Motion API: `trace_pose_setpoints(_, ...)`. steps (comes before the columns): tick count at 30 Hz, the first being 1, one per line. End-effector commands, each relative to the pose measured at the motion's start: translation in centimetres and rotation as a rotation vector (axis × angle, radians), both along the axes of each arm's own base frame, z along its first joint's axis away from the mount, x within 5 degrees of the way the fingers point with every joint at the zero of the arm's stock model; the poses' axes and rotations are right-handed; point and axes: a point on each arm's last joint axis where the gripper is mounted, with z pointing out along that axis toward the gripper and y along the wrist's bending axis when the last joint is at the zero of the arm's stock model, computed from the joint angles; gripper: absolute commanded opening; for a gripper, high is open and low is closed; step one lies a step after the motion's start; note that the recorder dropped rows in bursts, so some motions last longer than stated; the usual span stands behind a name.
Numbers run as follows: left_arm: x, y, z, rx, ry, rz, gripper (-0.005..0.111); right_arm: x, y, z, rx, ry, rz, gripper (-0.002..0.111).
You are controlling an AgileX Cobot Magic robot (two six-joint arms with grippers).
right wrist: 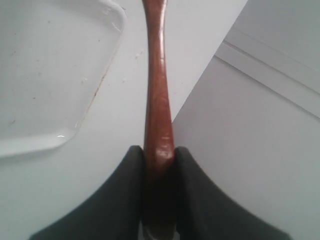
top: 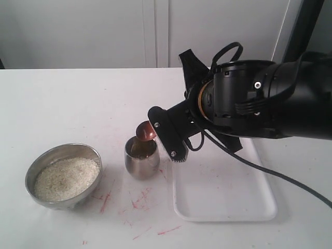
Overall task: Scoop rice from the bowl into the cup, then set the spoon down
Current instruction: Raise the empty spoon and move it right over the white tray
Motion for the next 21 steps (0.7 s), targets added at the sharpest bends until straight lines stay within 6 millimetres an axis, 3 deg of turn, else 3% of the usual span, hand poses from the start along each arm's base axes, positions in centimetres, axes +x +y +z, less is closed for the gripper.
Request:
trace_pose_setpoints(1,0.0,0.0,0.2,-0.012,-0.006,0.001,0.014,0.0,0.1,0.0,0.146,-0.01,-0.096,0.001)
trace_pose_setpoints(13,0.0,0.0,0.2,-0.012,-0.006,0.001,0.014,-0.9,-0.7,1.4,0.778,-0.032,-0.583,0.001)
trace_pose_setpoints(17,0.0,0.0,0.2,-0.012,-0.006,0.001,0.014,-2.0,-1.6,2.2,0.924,0.006,-0.757,0.001)
trace_pose_setpoints(21,0.0,0.0,0.2,-0.012,-0.006,0.001,0.014,-4.5,-3.1,4.9,1.075,0.056,-0.87,0.001)
